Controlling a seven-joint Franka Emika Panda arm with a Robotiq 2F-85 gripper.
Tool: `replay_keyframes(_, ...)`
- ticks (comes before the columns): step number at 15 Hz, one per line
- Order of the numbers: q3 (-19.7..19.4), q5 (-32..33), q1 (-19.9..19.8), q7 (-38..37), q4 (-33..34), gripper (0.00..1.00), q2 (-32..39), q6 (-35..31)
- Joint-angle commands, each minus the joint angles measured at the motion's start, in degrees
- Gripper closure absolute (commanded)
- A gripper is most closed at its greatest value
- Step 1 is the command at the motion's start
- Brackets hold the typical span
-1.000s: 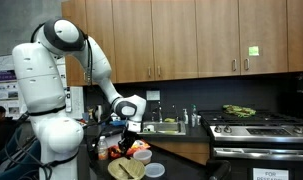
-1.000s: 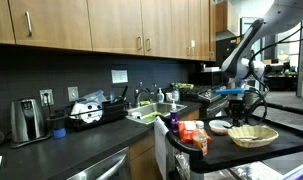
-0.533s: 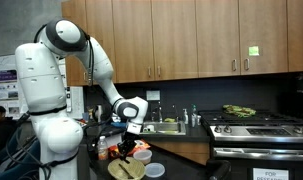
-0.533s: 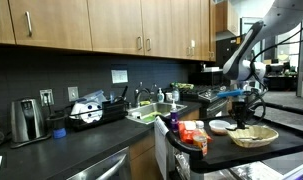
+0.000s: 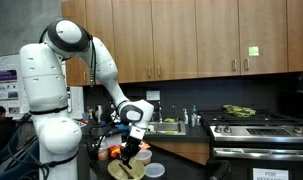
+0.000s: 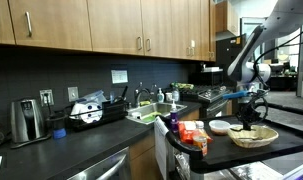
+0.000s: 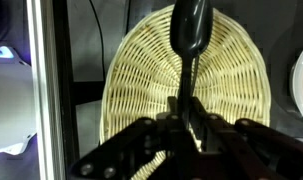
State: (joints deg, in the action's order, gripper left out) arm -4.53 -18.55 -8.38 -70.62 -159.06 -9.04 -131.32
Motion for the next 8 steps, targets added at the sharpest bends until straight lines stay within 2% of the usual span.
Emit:
replay_keyframes(1,-0.87,0.82,-1.08,-2.17,0.09,0.93,1.33,-0.64)
replay_keyframes(2,-0.81,0.74,-1.05,-2.68,0.1,0.6,1.69,-1.69)
replay_keyframes(3,-0.58,0.83,-0.81,-3.16,0.11,0.59,1.93,-2.38)
replay_keyframes(4,-0.35,0.73,-0.53,-3.74,0.11,0.54,2.17,-3.07)
replay_keyframes(8,0.94,0.43,1.37,-1.93,0.12,0.3,1.55,-6.75)
